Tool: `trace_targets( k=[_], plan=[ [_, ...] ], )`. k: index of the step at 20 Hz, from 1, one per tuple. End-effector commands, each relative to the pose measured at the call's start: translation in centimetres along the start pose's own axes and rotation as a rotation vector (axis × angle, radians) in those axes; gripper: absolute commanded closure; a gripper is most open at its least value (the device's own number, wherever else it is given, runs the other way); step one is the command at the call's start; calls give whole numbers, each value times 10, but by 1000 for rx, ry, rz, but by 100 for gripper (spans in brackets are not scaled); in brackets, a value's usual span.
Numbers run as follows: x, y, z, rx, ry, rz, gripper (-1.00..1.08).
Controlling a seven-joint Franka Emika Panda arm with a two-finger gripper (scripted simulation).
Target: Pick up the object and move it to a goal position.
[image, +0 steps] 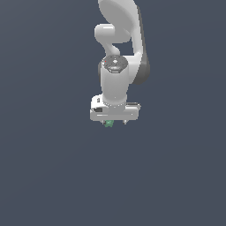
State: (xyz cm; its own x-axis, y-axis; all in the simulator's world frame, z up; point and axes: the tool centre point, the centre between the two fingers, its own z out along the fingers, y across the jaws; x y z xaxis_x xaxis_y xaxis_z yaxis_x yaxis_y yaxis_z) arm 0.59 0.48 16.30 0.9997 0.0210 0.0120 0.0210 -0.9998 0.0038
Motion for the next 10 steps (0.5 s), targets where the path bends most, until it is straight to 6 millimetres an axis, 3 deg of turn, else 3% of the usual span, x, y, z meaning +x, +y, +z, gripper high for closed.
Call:
trace_targets(
  k=[1, 10],
  plan=[
    [0, 0, 0, 0, 0, 0, -92],
    [0, 33, -2, 1, 14, 52, -92]
  ],
)
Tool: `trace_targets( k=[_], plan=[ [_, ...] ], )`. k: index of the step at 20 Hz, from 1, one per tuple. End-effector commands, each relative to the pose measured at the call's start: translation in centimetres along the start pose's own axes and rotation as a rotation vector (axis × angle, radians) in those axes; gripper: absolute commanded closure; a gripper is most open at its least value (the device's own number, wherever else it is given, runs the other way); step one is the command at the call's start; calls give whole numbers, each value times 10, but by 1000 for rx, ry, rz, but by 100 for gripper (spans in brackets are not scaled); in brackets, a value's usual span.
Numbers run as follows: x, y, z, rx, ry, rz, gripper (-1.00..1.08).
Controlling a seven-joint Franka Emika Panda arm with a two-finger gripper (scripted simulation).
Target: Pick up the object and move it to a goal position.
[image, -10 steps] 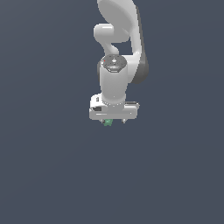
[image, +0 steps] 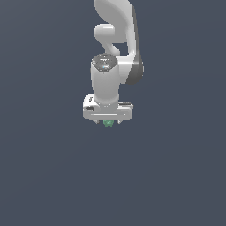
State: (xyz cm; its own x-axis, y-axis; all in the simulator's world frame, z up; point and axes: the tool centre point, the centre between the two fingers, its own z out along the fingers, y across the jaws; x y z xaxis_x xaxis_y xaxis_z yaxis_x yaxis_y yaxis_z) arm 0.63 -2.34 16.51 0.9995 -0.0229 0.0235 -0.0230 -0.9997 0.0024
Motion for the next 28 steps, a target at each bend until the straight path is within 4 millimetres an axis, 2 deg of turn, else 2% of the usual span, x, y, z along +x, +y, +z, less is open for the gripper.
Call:
trace_targets(
  k=[1, 8, 15, 28],
  plan=[
    [0, 6, 0, 0, 3, 9, -92],
    [-2, 4, 1, 0, 1, -7, -92],
    [-13, 5, 9, 0, -2, -82, -92],
    [-58, 6, 36, 4, -15, -382, -92]
  ],
)
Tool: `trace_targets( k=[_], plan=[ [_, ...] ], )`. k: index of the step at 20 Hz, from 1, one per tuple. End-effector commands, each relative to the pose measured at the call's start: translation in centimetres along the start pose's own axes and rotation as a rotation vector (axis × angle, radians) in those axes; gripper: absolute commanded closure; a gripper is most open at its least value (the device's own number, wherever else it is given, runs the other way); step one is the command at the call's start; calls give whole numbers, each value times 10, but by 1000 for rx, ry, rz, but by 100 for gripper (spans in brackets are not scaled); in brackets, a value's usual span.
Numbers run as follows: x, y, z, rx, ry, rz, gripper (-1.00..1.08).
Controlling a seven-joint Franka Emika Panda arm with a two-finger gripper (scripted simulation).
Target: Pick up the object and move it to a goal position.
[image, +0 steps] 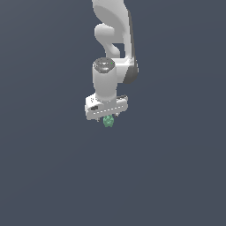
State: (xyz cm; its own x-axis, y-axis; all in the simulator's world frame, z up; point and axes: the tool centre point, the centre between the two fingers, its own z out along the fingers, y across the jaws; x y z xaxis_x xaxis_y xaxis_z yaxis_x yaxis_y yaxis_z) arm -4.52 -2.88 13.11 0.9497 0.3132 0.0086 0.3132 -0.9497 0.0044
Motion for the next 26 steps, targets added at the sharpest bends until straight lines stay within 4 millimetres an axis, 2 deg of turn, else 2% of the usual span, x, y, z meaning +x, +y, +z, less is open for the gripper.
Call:
trace_targets(
  k=[1, 12, 20, 26],
  plan=[
    [-9, -3, 6, 1, -2, -64, -92],
    [-34, -13, 19, 5, -8, -229, -92],
    [-36, -14, 22, 5, -8, -242, -92],
    [-37, -14, 41, 6, -8, -244, -92]
  ],
)
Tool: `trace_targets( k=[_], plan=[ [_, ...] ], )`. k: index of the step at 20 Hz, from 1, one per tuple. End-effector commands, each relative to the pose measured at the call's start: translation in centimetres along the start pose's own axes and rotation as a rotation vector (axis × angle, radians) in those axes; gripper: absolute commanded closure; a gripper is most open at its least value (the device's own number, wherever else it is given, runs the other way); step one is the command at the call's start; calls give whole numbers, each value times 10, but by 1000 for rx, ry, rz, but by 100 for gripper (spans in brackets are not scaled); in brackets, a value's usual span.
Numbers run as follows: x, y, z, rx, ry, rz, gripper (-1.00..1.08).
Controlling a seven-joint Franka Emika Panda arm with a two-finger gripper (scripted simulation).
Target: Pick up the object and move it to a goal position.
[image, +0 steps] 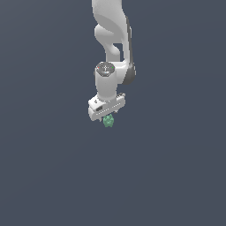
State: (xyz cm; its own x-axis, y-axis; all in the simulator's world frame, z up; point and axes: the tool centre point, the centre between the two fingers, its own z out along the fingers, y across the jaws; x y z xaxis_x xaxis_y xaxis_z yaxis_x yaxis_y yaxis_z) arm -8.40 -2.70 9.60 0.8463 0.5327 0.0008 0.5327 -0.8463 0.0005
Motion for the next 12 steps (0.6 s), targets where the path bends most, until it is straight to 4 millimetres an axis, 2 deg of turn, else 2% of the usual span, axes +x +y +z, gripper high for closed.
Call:
trace_targets(
  k=[1, 5, 10, 11, 12],
  plan=[
    [-1, -1, 12, 1, -1, -1, -92],
    [-1, -1, 29, 1, -1, -3, -92],
    [-1, 0, 36, 1, -1, -3, -92],
    [-1, 0, 36, 1, -1, -3, 108],
    [-1, 0, 36, 1, -1, -3, 108]
  ],
)
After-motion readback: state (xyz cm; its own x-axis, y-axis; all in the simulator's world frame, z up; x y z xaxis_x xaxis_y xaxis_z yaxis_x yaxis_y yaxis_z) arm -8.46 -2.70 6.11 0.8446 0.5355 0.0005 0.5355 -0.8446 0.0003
